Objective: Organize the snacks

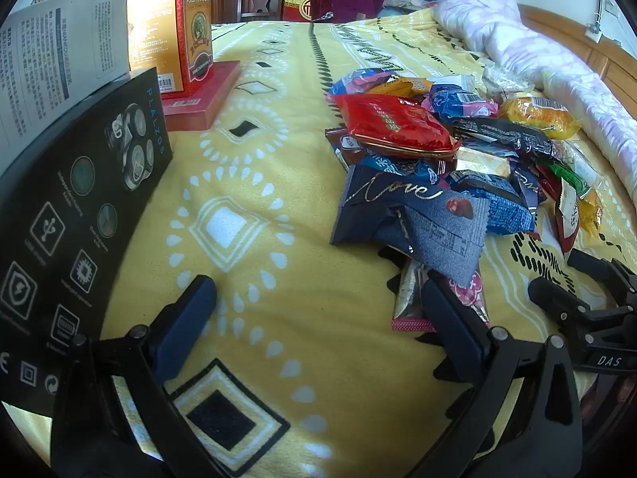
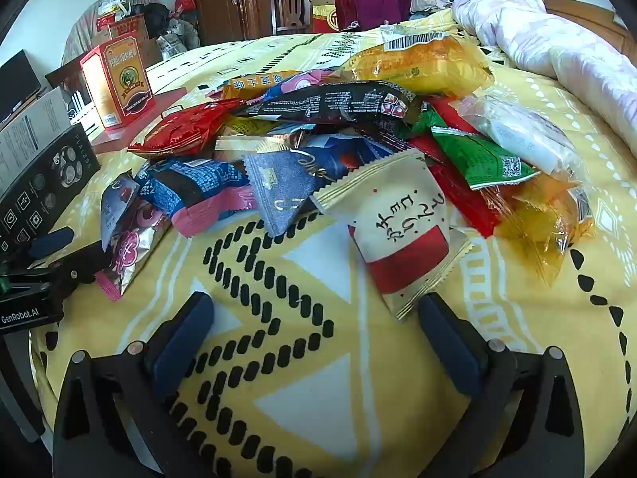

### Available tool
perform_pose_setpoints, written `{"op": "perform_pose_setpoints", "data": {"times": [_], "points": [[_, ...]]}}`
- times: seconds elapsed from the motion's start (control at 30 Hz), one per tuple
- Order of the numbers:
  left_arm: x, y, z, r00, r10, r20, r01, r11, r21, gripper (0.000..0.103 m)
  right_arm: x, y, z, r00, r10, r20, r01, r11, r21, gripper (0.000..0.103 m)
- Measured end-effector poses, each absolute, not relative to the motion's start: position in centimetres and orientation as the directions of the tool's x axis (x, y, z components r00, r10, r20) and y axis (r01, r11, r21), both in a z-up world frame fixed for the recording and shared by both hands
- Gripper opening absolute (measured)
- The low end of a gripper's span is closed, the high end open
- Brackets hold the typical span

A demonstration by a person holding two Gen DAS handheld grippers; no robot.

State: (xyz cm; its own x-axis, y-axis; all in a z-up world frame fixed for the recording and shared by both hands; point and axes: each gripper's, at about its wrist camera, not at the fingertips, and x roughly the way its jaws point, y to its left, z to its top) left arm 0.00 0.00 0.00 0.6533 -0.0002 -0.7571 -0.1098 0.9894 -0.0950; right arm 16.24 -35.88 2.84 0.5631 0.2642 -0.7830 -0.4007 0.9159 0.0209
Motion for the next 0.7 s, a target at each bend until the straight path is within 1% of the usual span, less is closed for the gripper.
{"op": "perform_pose_setpoints", "data": {"times": [0.7], "points": [[0.00, -0.01, 0.00, 0.654, 0.000, -0.757, -0.110, 0.989, -0.095, 0.103, 16.40, -35.93, 2.70, 0.562, 0.269, -0.782, -0.400, 0.916, 0.028, 0.103]]}}
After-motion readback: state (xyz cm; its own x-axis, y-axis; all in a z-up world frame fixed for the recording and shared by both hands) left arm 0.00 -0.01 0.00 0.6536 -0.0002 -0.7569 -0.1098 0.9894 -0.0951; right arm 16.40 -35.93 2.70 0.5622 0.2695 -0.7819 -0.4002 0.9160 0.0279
